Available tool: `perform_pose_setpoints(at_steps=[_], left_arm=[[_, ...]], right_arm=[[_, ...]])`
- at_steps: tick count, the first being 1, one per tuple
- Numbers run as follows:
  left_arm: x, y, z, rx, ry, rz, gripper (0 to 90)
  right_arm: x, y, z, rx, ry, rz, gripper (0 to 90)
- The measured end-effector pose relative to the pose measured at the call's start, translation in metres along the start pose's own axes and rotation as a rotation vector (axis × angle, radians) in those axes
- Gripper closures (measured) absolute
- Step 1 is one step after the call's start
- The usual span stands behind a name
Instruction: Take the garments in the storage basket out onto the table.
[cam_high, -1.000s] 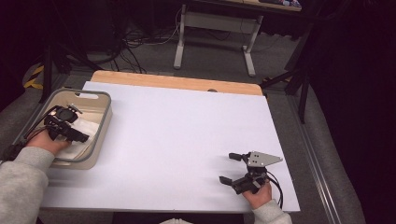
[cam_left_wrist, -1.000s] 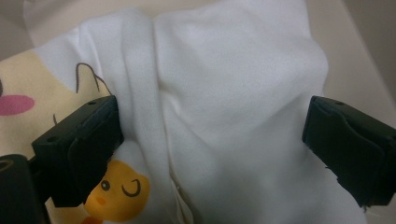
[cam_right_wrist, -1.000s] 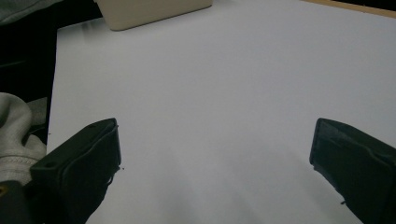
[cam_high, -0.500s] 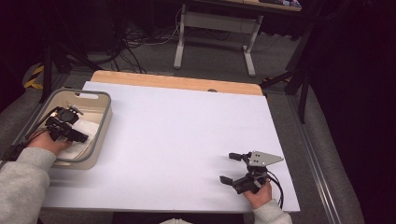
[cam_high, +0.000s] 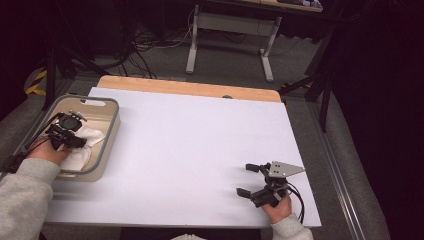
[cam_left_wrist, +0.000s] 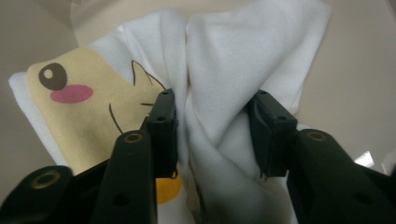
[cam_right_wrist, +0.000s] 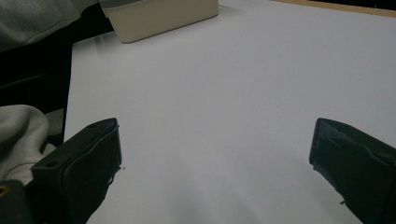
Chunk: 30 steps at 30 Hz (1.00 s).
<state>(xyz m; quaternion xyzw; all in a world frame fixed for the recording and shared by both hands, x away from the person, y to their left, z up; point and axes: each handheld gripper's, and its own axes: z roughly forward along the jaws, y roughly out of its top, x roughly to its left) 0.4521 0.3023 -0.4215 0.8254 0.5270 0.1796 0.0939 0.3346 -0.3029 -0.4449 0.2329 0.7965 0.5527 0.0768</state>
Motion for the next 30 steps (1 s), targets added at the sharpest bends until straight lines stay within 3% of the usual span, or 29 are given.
perform_pose_setpoints(at_steps=[6, 8, 14, 23, 30], left_arm=[[0.008, -0.001, -0.006, -0.027, -0.033, -0.044, 64.3], [0.01, -0.003, -0.012, -0.067, -0.042, -0.067, 64.6], [0.011, -0.004, -0.026, -0.119, -0.044, -0.084, 64.5], [0.014, -0.008, -0.056, -0.279, -0.059, -0.138, 64.4], [0.013, -0.01, -0.079, -0.387, -0.045, -0.152, 64.4]], right_arm=[[0.0, 0.0, 0.0, 0.001, -0.002, 0.0, 2.8], [0.0, 0.0, 0.0, 0.0, -0.003, 0.001, 2.8], [-0.001, 0.0, 0.0, 0.0, -0.004, 0.003, 2.8], [0.0, 0.0, 0.0, 0.0, -0.005, 0.002, 2.8], [0.0, 0.0, 0.0, 0.001, -0.005, 0.001, 2.8]])
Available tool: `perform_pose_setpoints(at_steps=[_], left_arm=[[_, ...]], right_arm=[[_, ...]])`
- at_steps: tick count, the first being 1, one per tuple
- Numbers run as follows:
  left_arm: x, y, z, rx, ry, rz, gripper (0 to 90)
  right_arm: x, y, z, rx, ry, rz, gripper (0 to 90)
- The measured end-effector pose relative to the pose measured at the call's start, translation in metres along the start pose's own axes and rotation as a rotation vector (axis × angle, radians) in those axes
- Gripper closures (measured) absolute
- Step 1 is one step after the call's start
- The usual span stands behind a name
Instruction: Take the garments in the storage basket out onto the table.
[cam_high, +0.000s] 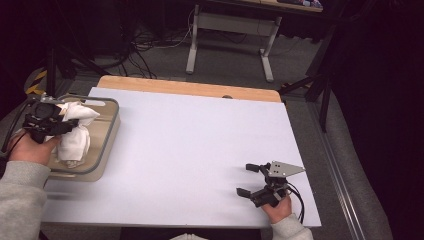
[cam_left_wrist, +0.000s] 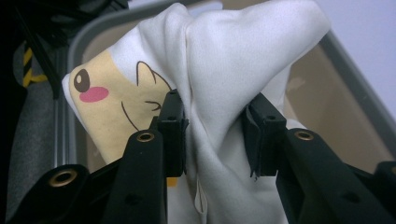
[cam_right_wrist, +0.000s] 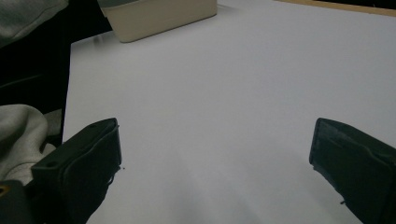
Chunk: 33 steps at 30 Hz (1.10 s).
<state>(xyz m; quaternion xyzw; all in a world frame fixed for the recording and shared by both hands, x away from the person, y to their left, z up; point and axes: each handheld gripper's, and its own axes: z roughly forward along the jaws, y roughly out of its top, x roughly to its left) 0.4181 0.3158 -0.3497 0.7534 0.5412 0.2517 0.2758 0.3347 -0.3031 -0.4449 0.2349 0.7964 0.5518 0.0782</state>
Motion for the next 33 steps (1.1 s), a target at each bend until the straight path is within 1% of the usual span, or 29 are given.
perform_pose_setpoints(at_steps=[3, 5, 11, 14, 16, 18, 20, 21, 22, 25, 28, 33], left_arm=[[0.001, 0.002, -0.009, -0.057, -0.008, -0.016, 64.4], [0.001, 0.002, -0.014, -0.083, -0.009, -0.022, 64.4], [-0.002, 0.004, -0.031, -0.178, -0.008, -0.029, 64.1], [-0.003, 0.004, -0.038, -0.221, -0.013, -0.038, 64.1], [-0.004, 0.004, -0.042, -0.252, -0.004, -0.04, 63.9], [-0.005, 0.004, -0.045, -0.275, -0.003, -0.042, 64.0], [-0.006, 0.004, -0.048, -0.296, -0.006, -0.047, 64.0], [-0.008, 0.004, -0.051, -0.315, -0.014, -0.05, 64.0], [-0.008, 0.004, -0.051, -0.315, -0.014, -0.05, 63.9], [-0.01, 0.004, -0.055, -0.344, -0.031, -0.052, 63.9], [-0.014, 0.005, -0.057, -0.366, -0.036, -0.046, 63.7], [-0.021, 0.007, -0.059, -0.399, -0.079, -0.05, 63.6]], right_arm=[[0.0, 0.0, 0.0, 0.0, 0.001, 0.0, 2.8], [0.0, 0.0, 0.0, -0.001, 0.0, 0.0, 2.8], [0.0, 0.0, 0.0, 0.0, -0.001, 0.0, 2.8], [0.0, 0.0, 0.0, 0.001, 0.0, 0.0, 2.8], [0.0, 0.0, 0.0, 0.002, -0.003, -0.001, 2.8], [0.0, 0.0, 0.0, 0.002, -0.003, 0.0, 2.8], [0.0, 0.0, 0.0, 0.001, -0.004, 0.0, 2.8], [0.0, 0.0, 0.0, 0.001, -0.003, 0.0, 2.8], [0.0, 0.0, 0.0, 0.001, -0.003, 0.0, 2.8], [0.0, 0.0, 0.0, 0.003, -0.005, 0.001, 2.8], [0.0, 0.0, 0.0, 0.003, -0.007, 0.0, 2.9], [0.0, 0.0, 0.0, 0.003, -0.007, -0.002, 2.9]])
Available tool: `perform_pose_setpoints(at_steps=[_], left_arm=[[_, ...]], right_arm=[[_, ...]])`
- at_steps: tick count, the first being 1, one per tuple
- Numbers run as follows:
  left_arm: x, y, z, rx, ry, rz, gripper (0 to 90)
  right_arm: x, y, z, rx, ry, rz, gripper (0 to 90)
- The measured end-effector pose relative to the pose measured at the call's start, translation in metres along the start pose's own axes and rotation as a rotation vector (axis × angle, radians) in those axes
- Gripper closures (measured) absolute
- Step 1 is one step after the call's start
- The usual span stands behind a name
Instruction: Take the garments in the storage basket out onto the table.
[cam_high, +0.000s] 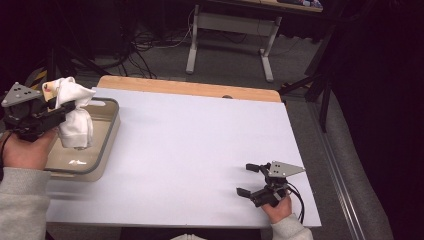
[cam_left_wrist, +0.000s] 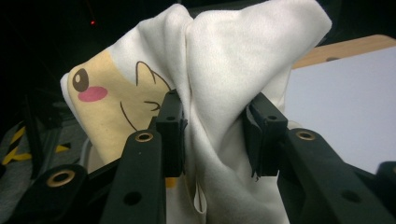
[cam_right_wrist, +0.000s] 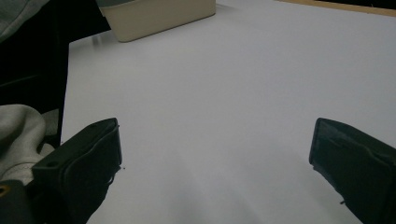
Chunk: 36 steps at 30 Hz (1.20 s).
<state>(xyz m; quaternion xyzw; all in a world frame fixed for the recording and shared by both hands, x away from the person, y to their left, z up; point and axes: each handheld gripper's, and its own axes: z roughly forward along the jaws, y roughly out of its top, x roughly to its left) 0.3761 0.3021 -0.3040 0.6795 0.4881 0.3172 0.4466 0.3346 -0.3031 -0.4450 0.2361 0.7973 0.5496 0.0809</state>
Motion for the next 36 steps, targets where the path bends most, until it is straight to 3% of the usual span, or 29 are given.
perform_pose_setpoints(at_steps=[4, 18, 32, 33, 36], left_arm=[[-0.011, 0.004, 0.0, -0.026, -0.025, 0.029, 63.5], [-0.043, 0.011, 0.006, -0.076, -0.145, 0.03, 63.6], [-0.099, 0.015, 0.03, -0.104, -0.304, 0.058, 63.6], [-0.107, 0.015, 0.033, -0.103, -0.325, 0.063, 63.5], [-0.115, 0.016, 0.037, -0.106, -0.345, 0.068, 63.6]], right_arm=[[0.0, 0.0, 0.0, -0.001, 0.001, 0.0, 2.9], [0.0, 0.0, 0.0, -0.004, 0.003, -0.001, 2.9], [0.0, 0.0, -0.001, -0.007, 0.005, -0.001, 2.9], [0.0, 0.0, -0.001, -0.008, 0.005, -0.001, 2.9], [0.0, 0.0, -0.001, -0.008, 0.006, -0.001, 2.9]])
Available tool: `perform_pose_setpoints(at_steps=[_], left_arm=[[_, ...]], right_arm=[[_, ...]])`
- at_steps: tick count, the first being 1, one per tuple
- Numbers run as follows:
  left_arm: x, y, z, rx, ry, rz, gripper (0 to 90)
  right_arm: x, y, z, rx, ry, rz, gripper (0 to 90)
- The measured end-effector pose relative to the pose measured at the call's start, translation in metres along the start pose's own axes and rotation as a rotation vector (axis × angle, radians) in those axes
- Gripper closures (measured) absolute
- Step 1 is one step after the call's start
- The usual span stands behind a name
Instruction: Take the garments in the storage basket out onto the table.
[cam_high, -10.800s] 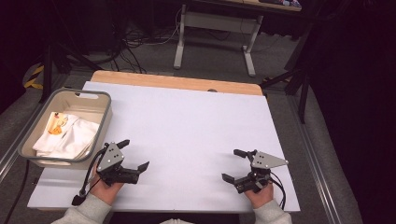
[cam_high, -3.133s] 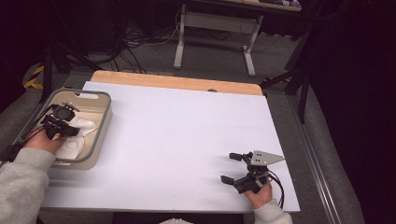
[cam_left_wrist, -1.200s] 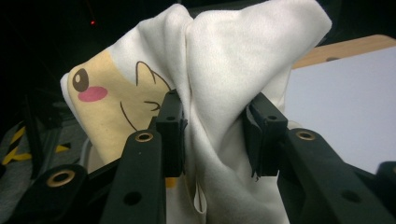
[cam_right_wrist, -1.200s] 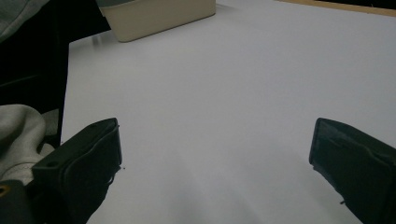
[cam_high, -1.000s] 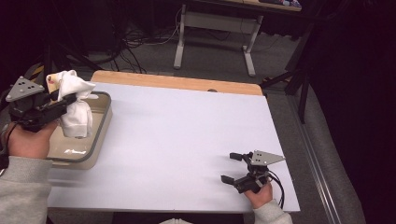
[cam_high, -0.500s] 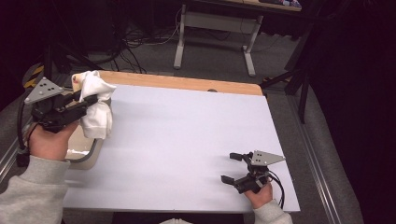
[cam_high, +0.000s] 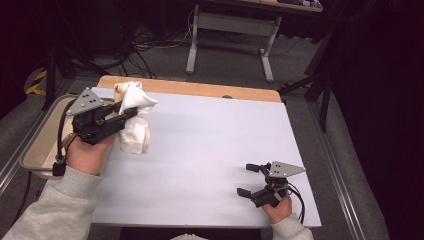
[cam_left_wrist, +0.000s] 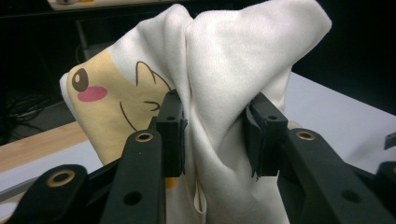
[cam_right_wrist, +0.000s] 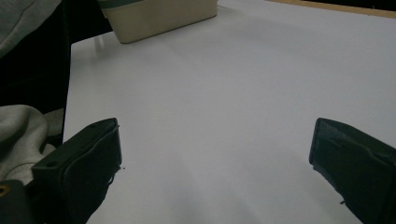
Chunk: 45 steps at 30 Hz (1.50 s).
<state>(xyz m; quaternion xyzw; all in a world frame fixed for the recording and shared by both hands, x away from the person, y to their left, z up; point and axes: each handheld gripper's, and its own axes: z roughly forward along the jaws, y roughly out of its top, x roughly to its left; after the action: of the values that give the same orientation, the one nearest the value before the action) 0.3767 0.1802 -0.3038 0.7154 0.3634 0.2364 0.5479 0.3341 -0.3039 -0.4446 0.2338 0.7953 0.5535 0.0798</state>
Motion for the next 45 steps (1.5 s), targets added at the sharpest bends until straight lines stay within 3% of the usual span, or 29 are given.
perform_pose_setpoints(at_steps=[11, 17, 23, 35, 45], left_arm=[[-0.031, -0.003, 0.032, 0.008, -0.116, 0.007, 63.4], [-0.045, -0.013, 0.05, 0.023, -0.189, -0.024, 63.2], [-0.06, -0.024, 0.064, 0.043, -0.24, -0.021, 63.2], [-0.081, -0.049, 0.088, 0.075, -0.326, -0.022, 62.5], [-0.09, -0.066, 0.101, 0.13, -0.347, -0.016, 61.9]], right_arm=[[0.0, 0.0, 0.0, -0.001, 0.002, 0.0, 2.9], [0.0, 0.0, -0.001, -0.001, 0.002, -0.003, 2.9], [0.0, 0.0, -0.001, -0.001, 0.003, -0.005, 2.9], [0.001, 0.0, -0.001, 0.0, 0.005, -0.003, 2.9], [0.001, 0.0, 0.0, 0.001, 0.005, -0.003, 2.9]])
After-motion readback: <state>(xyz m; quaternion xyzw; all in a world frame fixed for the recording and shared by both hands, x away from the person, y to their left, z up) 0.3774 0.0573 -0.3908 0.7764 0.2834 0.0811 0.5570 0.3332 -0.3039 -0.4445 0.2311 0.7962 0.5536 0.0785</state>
